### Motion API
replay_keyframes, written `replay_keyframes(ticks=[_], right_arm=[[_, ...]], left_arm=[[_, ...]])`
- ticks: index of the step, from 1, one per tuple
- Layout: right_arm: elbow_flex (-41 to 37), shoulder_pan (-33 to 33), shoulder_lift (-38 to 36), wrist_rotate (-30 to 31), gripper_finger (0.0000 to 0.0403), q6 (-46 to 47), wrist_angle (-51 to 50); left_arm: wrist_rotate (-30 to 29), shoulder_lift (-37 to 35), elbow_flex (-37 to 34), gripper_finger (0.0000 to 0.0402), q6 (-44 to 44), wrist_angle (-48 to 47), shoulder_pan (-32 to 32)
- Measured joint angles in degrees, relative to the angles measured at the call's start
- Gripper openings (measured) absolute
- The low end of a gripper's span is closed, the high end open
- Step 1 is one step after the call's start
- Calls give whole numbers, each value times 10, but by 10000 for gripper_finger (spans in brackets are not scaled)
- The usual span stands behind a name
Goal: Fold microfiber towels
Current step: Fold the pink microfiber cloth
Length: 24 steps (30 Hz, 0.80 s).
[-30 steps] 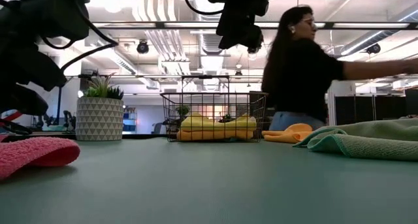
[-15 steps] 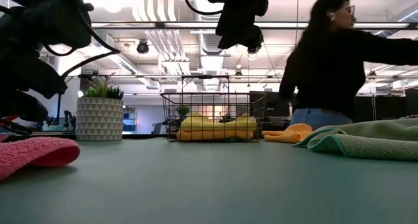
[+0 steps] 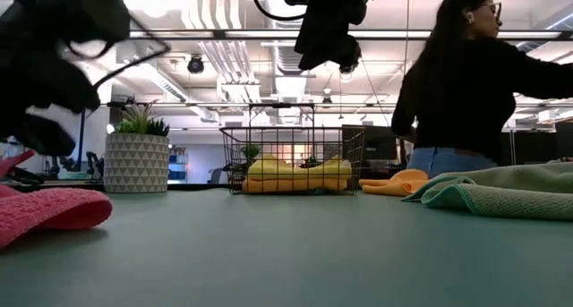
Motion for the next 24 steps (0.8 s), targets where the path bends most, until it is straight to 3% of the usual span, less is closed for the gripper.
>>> replay_keyframes(ticks=[8,12,17,24], right_arm=[[0,0,0,0,158,-24,-10],[0,-2,0,1,158,-46,-24],[0,-4,-2,2,158,-87,-25],[1,-18,-12,2,158,-148,-23]], left_arm=[[-19,-44,79,1,30,-2,2],[-90,-56,116,1,59,-38,10],[-237,-57,152,1,102,-60,34],[-296,-46,197,1,161,-59,87]])
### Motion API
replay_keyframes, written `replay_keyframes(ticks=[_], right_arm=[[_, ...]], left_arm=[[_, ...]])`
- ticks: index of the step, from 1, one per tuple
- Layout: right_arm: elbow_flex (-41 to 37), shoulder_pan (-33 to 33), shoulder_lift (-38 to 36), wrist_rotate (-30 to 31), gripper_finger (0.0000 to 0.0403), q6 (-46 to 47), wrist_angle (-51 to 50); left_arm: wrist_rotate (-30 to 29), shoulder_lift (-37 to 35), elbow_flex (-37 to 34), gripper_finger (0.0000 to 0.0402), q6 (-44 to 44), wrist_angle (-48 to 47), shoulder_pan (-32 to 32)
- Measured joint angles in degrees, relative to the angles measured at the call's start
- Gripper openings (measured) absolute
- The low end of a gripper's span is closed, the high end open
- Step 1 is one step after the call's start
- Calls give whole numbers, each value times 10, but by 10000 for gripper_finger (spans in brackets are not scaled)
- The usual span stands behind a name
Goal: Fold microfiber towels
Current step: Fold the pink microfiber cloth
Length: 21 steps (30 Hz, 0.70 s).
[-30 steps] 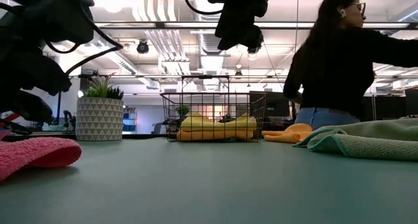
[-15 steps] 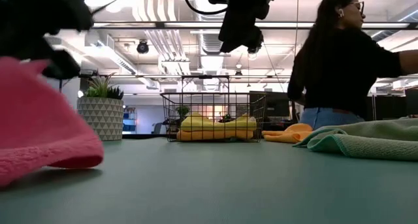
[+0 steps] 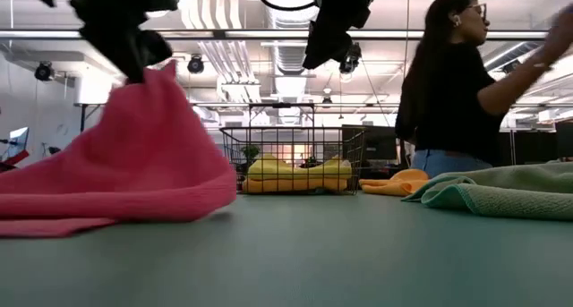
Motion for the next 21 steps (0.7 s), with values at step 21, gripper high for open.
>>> replay_keyframes(ticks=[21], right_arm=[[-36,-33,8,-2,157,-3,44]], left_arm=[[-157,103,-6,1,45,5,131]])
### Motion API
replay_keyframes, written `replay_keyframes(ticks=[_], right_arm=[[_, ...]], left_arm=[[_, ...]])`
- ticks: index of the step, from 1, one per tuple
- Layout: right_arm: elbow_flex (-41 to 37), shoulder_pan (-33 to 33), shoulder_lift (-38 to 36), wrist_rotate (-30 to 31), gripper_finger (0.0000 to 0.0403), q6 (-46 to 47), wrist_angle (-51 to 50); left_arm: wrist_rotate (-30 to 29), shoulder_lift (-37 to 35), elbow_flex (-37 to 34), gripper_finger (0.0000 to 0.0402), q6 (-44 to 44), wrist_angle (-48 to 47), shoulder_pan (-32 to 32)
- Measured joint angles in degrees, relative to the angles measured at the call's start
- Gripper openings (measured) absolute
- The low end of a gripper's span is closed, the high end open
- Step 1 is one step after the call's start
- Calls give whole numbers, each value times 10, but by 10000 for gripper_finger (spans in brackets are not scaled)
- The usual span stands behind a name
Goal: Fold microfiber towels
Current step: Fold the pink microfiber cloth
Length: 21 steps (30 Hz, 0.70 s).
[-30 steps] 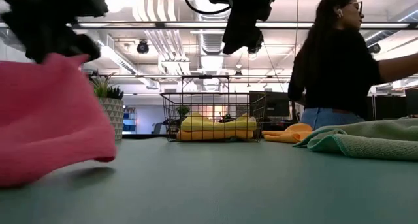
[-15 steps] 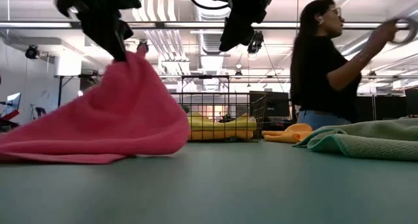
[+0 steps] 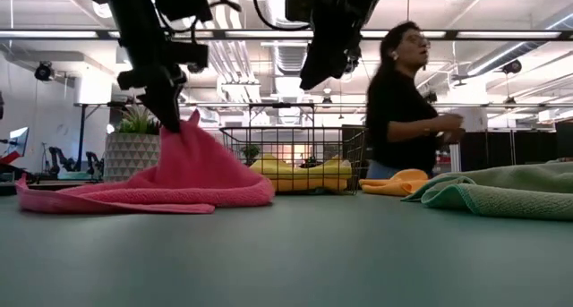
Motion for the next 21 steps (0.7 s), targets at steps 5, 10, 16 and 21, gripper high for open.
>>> replay_keyframes(ticks=[5,10,16,21], right_arm=[[-11,7,1,-1,157,25,9],[-13,24,1,-4,157,25,50],[-13,49,1,-4,157,30,115],[-15,66,9,-4,157,55,127]], left_arm=[[0,19,8,9,2,-5,0],[-7,16,25,53,17,-27,0],[-19,11,58,123,16,-120,0],[46,-10,58,147,-22,-210,-23]])
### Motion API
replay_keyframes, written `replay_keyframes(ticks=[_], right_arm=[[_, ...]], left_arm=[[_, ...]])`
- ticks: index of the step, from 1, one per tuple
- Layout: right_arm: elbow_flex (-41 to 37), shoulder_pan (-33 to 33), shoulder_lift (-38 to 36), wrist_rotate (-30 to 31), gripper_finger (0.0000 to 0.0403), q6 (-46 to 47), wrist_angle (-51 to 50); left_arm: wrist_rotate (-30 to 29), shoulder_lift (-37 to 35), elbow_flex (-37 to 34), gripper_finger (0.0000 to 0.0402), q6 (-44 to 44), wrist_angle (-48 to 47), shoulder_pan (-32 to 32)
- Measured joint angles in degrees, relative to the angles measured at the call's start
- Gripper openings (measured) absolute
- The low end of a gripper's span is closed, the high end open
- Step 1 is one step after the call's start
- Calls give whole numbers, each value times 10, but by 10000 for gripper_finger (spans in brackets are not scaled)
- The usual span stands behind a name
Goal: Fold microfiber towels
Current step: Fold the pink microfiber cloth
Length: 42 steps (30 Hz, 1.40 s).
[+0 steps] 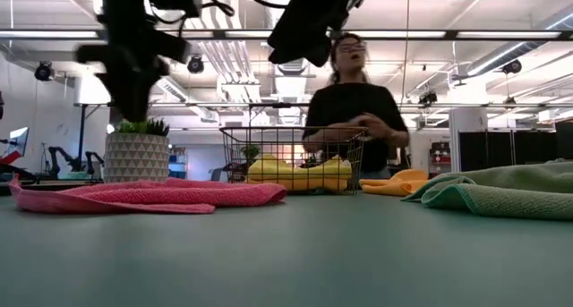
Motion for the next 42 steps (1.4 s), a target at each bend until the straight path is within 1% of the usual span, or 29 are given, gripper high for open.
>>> replay_keyframes(ticks=[3,5,9,14,19,24,28,35,40,42], right_arm=[[0,10,10,0,157,6,-1],[0,16,19,0,157,5,4],[0,29,45,0,157,-1,28],[0,39,85,0,157,-10,74],[0,41,120,0,157,-10,106],[0,40,144,0,157,-11,143],[3,41,167,-16,157,-14,170],[8,40,198,-21,157,-15,205],[8,40,199,-21,157,-19,215],[8,40,198,-21,157,-29,215]], left_arm=[[38,-34,-25,148,-11,6,-37],[49,-58,-41,148,-27,20,-68],[67,-91,-62,148,-91,26,-124],[101,-106,-79,148,-101,26,-182],[106,-105,-117,148,-96,25,-227],[132,-104,-163,148,-97,38,-245],[129,-103,-190,148,-104,50,-244],[127,-68,-216,148,-112,85,-244],[85,-25,-215,148,-116,96,-243],[84,-8,-214,148,-116,96,-243]])
